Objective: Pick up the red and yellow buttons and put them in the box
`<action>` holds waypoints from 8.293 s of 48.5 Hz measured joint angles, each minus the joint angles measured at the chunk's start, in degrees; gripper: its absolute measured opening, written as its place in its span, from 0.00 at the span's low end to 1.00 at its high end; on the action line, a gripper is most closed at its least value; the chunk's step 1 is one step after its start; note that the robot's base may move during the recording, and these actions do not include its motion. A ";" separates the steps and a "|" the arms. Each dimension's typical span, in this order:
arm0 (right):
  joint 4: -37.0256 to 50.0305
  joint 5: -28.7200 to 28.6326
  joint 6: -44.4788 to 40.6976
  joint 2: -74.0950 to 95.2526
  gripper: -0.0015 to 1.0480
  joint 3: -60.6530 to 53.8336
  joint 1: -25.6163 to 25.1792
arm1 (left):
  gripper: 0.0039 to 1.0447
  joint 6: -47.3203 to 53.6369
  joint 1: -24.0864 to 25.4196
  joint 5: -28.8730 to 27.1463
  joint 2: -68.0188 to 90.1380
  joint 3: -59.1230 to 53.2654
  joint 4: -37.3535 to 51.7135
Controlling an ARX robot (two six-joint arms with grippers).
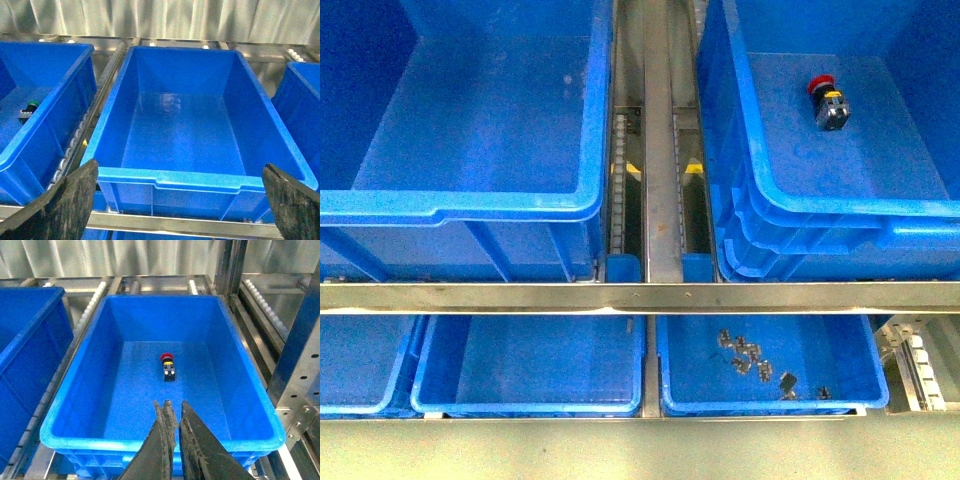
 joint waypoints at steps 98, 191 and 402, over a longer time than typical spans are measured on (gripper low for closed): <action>-38.93 0.07 -0.09 -40.15 0.95 -0.07 -0.09 | 0.93 0.00 0.07 0.07 0.00 0.00 0.00; -39.10 -0.15 -0.15 -40.17 0.94 -0.09 -0.20 | 0.93 -9.14 -4.35 -0.28 91.23 52.26 -0.44; -39.10 -0.15 -0.15 -40.17 0.94 -0.09 -0.20 | 0.34 -56.98 -19.45 29.94 98.25 62.60 4.55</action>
